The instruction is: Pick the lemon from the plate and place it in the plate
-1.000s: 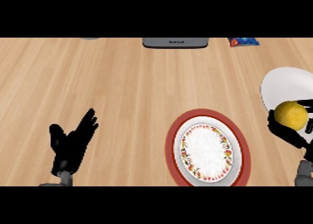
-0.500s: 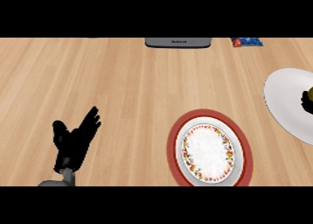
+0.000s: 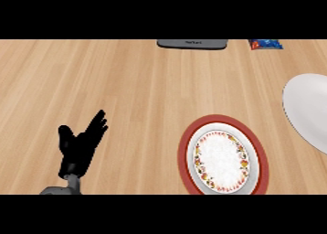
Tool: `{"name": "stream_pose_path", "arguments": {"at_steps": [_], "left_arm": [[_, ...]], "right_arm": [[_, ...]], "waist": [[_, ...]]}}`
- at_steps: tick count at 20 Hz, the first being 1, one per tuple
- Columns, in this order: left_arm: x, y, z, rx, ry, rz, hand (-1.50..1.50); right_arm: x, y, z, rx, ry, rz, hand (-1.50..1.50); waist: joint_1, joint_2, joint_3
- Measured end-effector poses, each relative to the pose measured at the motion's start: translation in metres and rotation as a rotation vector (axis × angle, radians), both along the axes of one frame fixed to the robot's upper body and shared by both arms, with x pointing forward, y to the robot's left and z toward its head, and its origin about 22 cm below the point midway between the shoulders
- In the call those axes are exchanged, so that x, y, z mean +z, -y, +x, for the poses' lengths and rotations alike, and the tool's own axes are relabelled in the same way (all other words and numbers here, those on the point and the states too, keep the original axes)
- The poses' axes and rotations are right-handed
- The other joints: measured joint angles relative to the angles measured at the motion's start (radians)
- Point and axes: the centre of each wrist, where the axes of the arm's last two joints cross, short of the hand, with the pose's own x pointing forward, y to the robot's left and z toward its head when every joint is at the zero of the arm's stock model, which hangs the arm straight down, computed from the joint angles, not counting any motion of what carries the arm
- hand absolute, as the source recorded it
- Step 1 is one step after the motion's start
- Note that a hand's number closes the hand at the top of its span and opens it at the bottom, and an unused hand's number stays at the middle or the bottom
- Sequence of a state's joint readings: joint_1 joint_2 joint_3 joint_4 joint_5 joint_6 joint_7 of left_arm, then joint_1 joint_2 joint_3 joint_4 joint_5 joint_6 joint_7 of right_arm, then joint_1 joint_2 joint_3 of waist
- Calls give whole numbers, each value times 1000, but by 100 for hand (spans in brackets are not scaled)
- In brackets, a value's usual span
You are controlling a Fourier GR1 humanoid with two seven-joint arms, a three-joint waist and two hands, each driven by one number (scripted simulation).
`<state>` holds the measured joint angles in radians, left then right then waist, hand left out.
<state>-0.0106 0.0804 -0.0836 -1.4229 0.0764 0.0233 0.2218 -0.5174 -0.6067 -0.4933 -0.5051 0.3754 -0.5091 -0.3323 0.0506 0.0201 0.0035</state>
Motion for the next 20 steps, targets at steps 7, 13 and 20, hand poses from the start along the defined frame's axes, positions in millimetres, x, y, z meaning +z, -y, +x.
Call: {"name": "stream_pose_path", "arguments": {"at_steps": [7,13,20], "left_arm": [[5,5,5,-9,2,-6,0],[3,1,4,0,1,-8,0],[2,0,2,20,2,-9,0]], "right_arm": [[-5,9,-1,112,-82,87,-150],[-5,8,2,179,122,185,-150],[-1,34,-19,161,279,317,-150]], "waist": [[10,5,4],[3,4,6],[-8,0,4]]}}
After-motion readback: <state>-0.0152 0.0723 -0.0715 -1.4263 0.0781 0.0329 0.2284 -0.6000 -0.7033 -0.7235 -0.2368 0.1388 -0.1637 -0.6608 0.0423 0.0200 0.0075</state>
